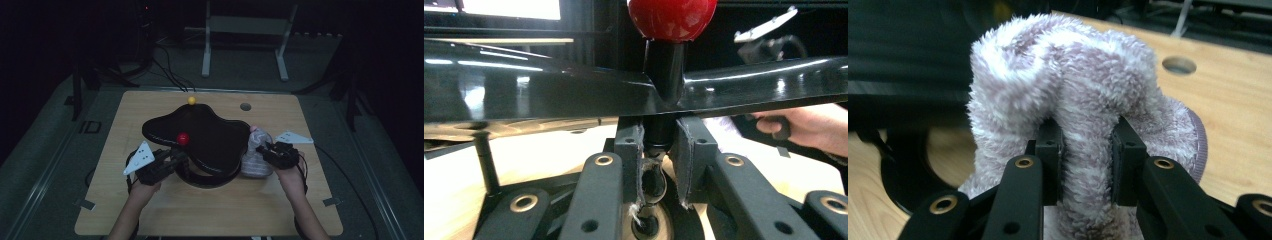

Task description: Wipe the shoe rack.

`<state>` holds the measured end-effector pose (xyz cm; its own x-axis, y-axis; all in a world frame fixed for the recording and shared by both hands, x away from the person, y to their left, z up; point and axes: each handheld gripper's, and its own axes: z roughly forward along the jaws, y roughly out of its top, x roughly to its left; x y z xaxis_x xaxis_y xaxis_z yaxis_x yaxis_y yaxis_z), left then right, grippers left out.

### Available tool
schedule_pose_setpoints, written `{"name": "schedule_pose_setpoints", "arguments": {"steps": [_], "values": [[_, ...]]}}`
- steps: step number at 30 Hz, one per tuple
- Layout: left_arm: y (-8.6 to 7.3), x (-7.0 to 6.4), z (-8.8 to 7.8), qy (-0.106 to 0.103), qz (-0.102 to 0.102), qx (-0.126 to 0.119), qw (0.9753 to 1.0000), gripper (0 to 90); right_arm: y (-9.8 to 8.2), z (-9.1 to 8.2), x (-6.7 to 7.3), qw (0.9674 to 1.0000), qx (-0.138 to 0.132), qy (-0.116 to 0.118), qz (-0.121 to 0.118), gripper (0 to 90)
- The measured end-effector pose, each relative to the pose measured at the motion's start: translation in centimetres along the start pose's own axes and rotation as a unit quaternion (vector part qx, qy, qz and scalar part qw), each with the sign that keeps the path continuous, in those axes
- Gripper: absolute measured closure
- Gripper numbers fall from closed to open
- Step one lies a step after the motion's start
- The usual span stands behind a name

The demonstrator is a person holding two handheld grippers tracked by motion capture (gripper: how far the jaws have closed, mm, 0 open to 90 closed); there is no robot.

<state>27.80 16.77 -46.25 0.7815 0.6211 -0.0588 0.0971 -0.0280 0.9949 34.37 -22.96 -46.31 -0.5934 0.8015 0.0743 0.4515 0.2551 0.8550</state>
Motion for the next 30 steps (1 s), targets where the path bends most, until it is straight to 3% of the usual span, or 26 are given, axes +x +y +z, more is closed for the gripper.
{"name": "schedule_pose_setpoints", "arguments": {"steps": [6,12,14,18,21,27,30], "values": [[0.1,-0.1,0.0,0.003,0.002,0.003,1.0000,75.1,-1.8,1.0,0.0,0.9994,0.034,0.007,0.001,71.5],[0.1,-0.1,0.0,0.004,0.003,0.003,1.0000,75.1,-4.7,2.2,0.8,0.9978,0.063,0.024,-0.004,71.6],[0.1,-0.1,0.0,0.005,0.003,0.004,1.0000,75.1,-4.8,2.8,1.1,0.9973,0.068,0.024,-0.011,71.6],[0.1,-0.1,0.0,0.005,0.003,0.003,1.0000,75.2,-3.5,3.4,1.0,0.9988,0.045,0.015,-0.010,71.6],[0.1,-0.1,0.0,0.003,0.003,0.003,1.0000,75.2,-2.9,4.5,0.8,0.9990,0.043,0.004,-0.014,71.5],[0.0,-0.1,0.0,0.004,0.002,0.002,1.0000,75.2,-4.5,7.4,0.0,0.9974,0.071,-0.014,-0.002,71.9],[0.0,-0.1,0.0,0.004,0.001,0.000,1.0000,75.2,-5.0,7.5,0.1,0.9977,0.066,-0.013,0.003,72.1]]}}
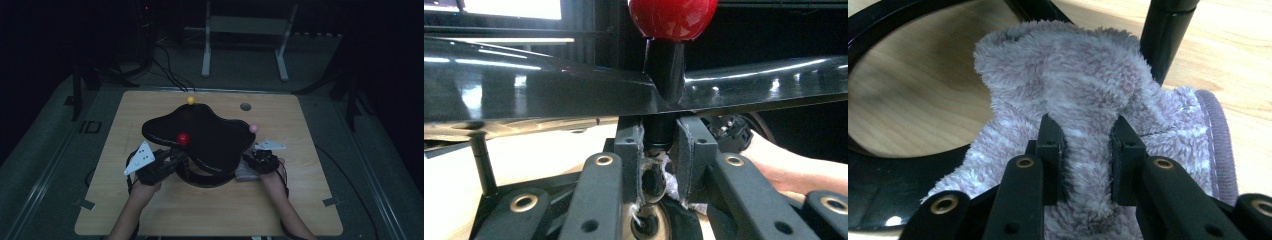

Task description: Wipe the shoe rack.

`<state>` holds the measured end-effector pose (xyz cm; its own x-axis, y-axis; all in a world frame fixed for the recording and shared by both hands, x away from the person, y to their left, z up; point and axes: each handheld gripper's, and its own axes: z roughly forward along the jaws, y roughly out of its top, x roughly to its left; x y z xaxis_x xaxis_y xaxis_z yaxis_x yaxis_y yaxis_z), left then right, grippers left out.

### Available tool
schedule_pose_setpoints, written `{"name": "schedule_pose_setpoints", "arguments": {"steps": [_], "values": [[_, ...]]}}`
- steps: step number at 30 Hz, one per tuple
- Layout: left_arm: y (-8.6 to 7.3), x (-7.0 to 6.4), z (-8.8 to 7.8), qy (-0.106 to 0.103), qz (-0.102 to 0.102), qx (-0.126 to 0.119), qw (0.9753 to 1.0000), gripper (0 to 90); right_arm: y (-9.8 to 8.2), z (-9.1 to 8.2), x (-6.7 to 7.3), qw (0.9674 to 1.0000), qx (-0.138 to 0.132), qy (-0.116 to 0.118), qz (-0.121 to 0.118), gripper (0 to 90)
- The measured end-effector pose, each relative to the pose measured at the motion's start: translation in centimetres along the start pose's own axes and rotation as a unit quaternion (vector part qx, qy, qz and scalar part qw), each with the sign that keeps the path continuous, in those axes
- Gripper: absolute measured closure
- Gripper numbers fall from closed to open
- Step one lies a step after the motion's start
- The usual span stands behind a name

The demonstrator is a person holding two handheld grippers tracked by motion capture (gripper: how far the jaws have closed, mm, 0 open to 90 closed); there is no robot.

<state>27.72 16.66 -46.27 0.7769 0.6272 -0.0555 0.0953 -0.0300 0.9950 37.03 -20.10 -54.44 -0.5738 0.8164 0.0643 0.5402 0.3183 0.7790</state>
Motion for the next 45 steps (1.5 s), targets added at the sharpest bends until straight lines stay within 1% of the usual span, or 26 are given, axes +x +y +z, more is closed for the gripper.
{"name": "schedule_pose_setpoints", "arguments": {"steps": [2,4,9,13,17,22,23,25,27,29,31,32,34,35,36,37,38,39,40,41,42,43,44,45], "values": [[0.0,0.0,0.0,0.000,0.000,-0.001,1.0000,75.1,-0.1,-0.1,0.3,1.0000,0.004,0.000,-0.001,72.2],[0.0,-0.1,0.0,0.002,0.001,0.000,1.0000,75.1,-0.2,-0.2,0.7,0.9999,0.007,0.001,-0.009,72.2],[0.0,-0.2,0.0,0.003,0.003,-0.001,1.0000,75.1,-0.7,-0.6,1.7,0.9998,0.007,0.014,-0.010,72.3],[-0.1,-0.2,0.0,0.002,0.002,-0.001,1.0000,75.2,-1.1,-1.0,2.8,0.9994,0.010,0.024,-0.023,72.3],[0.0,-0.2,0.0,0.002,0.003,-0.001,1.0000,75.2,-1.5,-1.4,4.0,0.9990,0.010,0.034,-0.027,72.3],[-0.1,-0.2,0.0,0.003,0.002,-0.002,1.0000,75.1,-1.6,-1.5,5.8,0.9980,0.012,0.042,-0.047,72.3],[-0.1,-0.2,0.0,0.003,0.001,-0.003,1.0000,75.2,-1.6,-1.5,6.2,0.9975,0.013,0.045,-0.053,72.3],[-0.1,-0.3,0.0,0.004,0.003,-0.003,1.0000,75.2,-1.7,-1.5,7.0,0.9966,0.012,0.058,-0.057,72.3],[-0.1,-0.3,0.0,0.003,0.003,-0.002,1.0000,75.2,-1.8,-1.4,8.1,0.9955,0.011,0.067,-0.065,72.2],[-0.1,-0.3,0.0,0.003,0.003,-0.001,1.0000,75.1,-1.8,-1.2,9.2,0.9939,0.008,0.075,-0.080,72.2],[0.0,-0.3,0.0,0.004,0.003,0.000,1.0000,75.1,-1.7,-1.0,10.0,0.9928,0.008,0.081,-0.088,72.1],[0.0,-0.3,0.0,0.004,0.003,0.000,1.0000,75.2,-1.7,-0.8,10.4,0.9928,0.008,0.082,-0.087,72.1],[0.0,-0.3,0.0,0.004,0.003,0.000,1.0000,75.1,-1.6,-0.7,11.3,0.9931,0.011,0.090,-0.074,72.2],[-0.1,-0.3,0.0,0.004,0.002,-0.001,1.0000,75.1,-1.5,-0.5,11.3,0.9922,0.000,0.090,-0.086,72.1],[-0.1,-0.3,0.0,0.003,0.002,-0.001,1.0000,75.1,-1.4,-0.4,11.5,0.9918,-0.002,0.095,-0.086,72.1],[-0.1,-0.3,0.0,0.004,0.002,-0.002,1.0000,75.1,-1.4,-0.4,11.6,0.9914,-0.001,0.098,-0.087,72.1],[-0.1,-0.2,0.0,0.003,0.000,-0.002,1.0000,75.1,-1.3,-0.5,11.6,0.9919,0.006,0.091,-0.088,72.0],[-0.1,-0.2,0.0,0.002,0.000,-0.002,1.0000,75.1,-1.2,-0.3,12.0,0.9921,-0.004,0.097,-0.079,72.0],[-0.1,-0.3,0.0,0.004,0.002,-0.002,1.0000,75.2,-1.1,-0.2,12.4,0.9905,-0.001,0.115,-0.074,72.0],[-0.1,-0.2,0.0,0.003,0.000,-0.002,1.0000,75.2,-1.0,-0.2,12.6,0.9920,-0.001,0.103,-0.072,71.8],[-0.1,-0.2,0.0,0.003,0.000,-0.002,1.0000,75.1,-0.9,0.0,13.1,0.9897,0.003,0.125,-0.069,71.7],[-0.1,-0.3,0.0,0.004,0.001,-0.001,1.0000,75.1,-0.8,0.1,13.5,0.9895,0.005,0.127,-0.069,71.4],[-0.1,-0.2,0.0,0.003,0.001,-0.001,1.0000,75.1,-0.7,0.3,13.7,0.9887,-0.001,0.128,-0.078,71.3],[0.0,-0.2,0.0,0.004,0.001,-0.001,1.0000,75.2,-0.6,0.5,14.0,0.9888,-0.005,0.124,-0.083,71.1]]}}
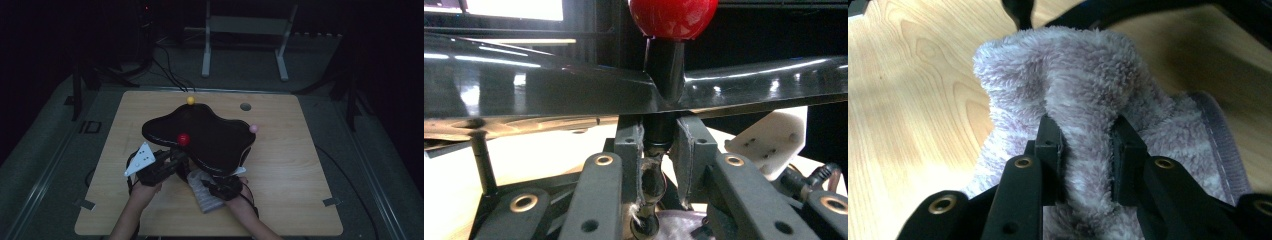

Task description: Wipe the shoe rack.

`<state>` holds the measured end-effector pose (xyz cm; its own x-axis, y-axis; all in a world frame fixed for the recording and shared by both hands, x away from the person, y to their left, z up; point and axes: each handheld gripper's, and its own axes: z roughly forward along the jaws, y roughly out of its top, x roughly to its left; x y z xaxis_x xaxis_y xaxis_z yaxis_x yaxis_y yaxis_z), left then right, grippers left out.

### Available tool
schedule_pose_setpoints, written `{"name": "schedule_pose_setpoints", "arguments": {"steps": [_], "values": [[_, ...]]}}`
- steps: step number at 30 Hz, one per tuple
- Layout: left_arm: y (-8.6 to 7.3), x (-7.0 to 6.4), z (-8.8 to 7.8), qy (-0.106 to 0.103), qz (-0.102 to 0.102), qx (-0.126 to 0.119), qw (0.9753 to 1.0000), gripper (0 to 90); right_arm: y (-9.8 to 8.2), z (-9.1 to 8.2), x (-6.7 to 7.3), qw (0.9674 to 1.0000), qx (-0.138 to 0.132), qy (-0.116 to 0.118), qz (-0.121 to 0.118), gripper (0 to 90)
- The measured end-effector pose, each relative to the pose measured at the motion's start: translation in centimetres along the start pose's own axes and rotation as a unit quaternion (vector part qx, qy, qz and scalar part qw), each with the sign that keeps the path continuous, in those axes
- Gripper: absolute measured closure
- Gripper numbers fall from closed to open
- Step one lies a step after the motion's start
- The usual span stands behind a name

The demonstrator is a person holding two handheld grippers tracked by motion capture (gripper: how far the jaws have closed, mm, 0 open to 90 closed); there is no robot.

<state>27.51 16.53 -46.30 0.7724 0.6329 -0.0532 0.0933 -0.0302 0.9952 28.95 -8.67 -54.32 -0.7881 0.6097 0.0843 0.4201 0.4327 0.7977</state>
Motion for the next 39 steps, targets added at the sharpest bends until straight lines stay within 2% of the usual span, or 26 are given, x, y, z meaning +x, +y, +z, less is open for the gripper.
{"name": "schedule_pose_setpoints", "arguments": {"steps": [2,3,4,6,7,8,10,11,12,13,14,15,16,17,20,22,28,32,35,37,39], "values": [[0.0,0.0,0.0,0.000,0.000,0.000,1.0000,75.2,0.1,0.4,0.3,1.0000,-0.004,-0.007,-0.003,71.0],[0.0,0.0,0.0,0.000,0.000,0.000,1.0000,75.1,0.1,0.4,0.6,0.9997,0.012,-0.018,0.012,71.0],[0.0,0.0,0.0,0.000,0.001,0.001,1.0000,75.2,0.1,0.4,0.7,0.9994,0.017,-0.019,0.023,71.1],[0.0,0.0,0.0,0.001,0.001,0.002,1.0000,75.2,0.0,0.3,0.5,0.9995,0.016,-0.019,0.019,71.4],[0.0,0.0,0.0,-0.001,0.000,0.001,1.0000,75.2,0.0,0.9,-0.3,0.9990,-0.030,-0.005,-0.034,71.5],[0.0,0.0,0.0,0.000,0.000,0.001,1.0000,75.1,-0.2,0.4,0.2,0.9999,-0.007,-0.002,0.011,71.6],[0.0,0.0,0.0,-0.001,-0.001,0.002,1.0000,75.1,-0.4,0.2,0.0,0.9999,-0.008,-0.007,0.006,71.7],[0.0,0.0,0.0,0.000,0.000,0.002,1.0000,75.1,-0.5,-0.1,-0.2,0.9997,-0.006,-0.023,0.006,71.7],[0.0,0.0,0.0,-0.001,0.000,0.002,1.0000,75.1,-0.6,0.0,-0.7,0.9998,-0.015,0.007,-0.011,71.7],[0.0,0.0,0.0,-0.002,0.000,0.002,1.0000,75.1,-0.8,-0.3,-1.0,0.9999,-0.010,-0.007,0.003,71.8],[0.0,0.1,0.0,-0.002,-0.001,0.002,1.0000,75.1,-0.9,-0.5,-1.4,0.9999,-0.012,-0.002,0.001,71.8],[0.0,0.0,0.0,-0.003,-0.002,0.001,1.0000,75.1,-1.1,-0.8,-1.8,0.9997,-0.008,-0.024,0.001,71.9],[0.0,0.1,0.0,-0.004,-0.002,0.001,1.0000,75.1,-1.3,-1.1,-2.2,0.9995,-0.002,-0.032,-0.003,71.9],[0.0,0.1,0.1,-0.005,-0.003,0.000,1.0000,75.1,-1.5,-1.3,-2.4,0.9997,-0.001,-0.026,0.005,72.0],[0.0,0.1,0.1,-0.006,-0.003,-0.001,1.0000,75.1,-2.0,-2.0,-3.5,0.9990,-0.005,-0.044,-0.008,72.0],[0.0,0.1,0.1,-0.006,-0.003,-0.001,1.0000,75.1,-2.1,-2.3,-4.2,0.9986,-0.004,-0.053,-0.009,72.0],[0.0,0.1,0.1,-0.008,-0.004,-0.001,1.0000,75.1,-2.5,-3.2,-6.5,0.9971,-0.008,-0.073,0.020,72.0],[-0.1,0.2,0.1,-0.009,-0.004,-0.001,1.0000,75.1,-2.5,-3.7,-8.5,0.9946,-0.006,-0.097,0.036,72.0],[-0.1,0.2,0.1,-0.009,-0.004,-0.001,1.0000,75.1,-2.6,-3.9,-9.9,0.9928,-0.004,-0.106,0.056,71.7],[-0.1,0.1,0.1,-0.008,-0.003,-0.002,1.0000,75.1,-2.6,-4.1,-10.4,0.9914,-0.004,-0.110,0.070,71.6],[-0.1,0.2,0.1,-0.010,-0.003,-0.002,0.9999,75.1,-2.4,-4.1,-10.7,0.9911,-0.001,-0.112,0.073,71.5]]}}
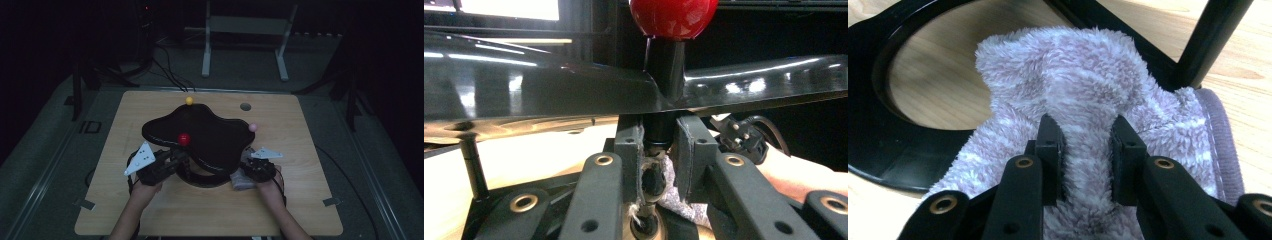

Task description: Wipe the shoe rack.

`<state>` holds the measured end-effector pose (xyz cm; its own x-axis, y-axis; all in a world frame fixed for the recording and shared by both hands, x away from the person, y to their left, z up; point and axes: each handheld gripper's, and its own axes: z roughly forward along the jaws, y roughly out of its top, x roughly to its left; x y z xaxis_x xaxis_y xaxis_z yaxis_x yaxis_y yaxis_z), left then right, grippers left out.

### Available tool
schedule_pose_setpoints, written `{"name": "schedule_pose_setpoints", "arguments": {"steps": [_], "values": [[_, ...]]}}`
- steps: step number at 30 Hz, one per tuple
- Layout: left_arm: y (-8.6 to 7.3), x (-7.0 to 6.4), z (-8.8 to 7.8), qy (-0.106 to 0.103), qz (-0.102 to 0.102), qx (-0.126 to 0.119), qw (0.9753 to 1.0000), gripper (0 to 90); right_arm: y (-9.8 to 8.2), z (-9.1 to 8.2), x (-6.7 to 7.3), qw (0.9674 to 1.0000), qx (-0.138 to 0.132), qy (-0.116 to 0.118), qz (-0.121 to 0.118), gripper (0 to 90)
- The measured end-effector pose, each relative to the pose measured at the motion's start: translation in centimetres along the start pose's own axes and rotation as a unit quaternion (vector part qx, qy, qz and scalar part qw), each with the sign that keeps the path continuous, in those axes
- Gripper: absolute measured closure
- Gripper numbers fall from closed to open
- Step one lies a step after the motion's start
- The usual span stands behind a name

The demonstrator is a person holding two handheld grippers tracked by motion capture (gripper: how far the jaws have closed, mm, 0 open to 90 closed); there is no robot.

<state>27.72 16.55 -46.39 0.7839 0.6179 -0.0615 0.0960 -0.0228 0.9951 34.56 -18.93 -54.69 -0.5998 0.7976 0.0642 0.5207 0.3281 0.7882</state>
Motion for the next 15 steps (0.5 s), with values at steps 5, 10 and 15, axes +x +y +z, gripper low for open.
{"name": "schedule_pose_setpoints", "arguments": {"steps": [5,10,15], "values": [[0.0,0.0,0.0,-0.001,-0.001,0.001,1.0000,75.1,1.4,-0.1,-0.4,0.9998,-0.016,-0.010,0.011,71.6],[0.0,0.1,0.0,-0.002,-0.002,0.000,1.0000,75.0,2.1,0.9,-1.5,0.9994,-0.015,-0.020,0.023,71.2],[0.0,0.0,0.0,-0.002,-0.001,-0.001,1.0000,75.0,1.7,1.7,-1.5,0.9997,0.002,-0.008,0.024,71.1]]}}
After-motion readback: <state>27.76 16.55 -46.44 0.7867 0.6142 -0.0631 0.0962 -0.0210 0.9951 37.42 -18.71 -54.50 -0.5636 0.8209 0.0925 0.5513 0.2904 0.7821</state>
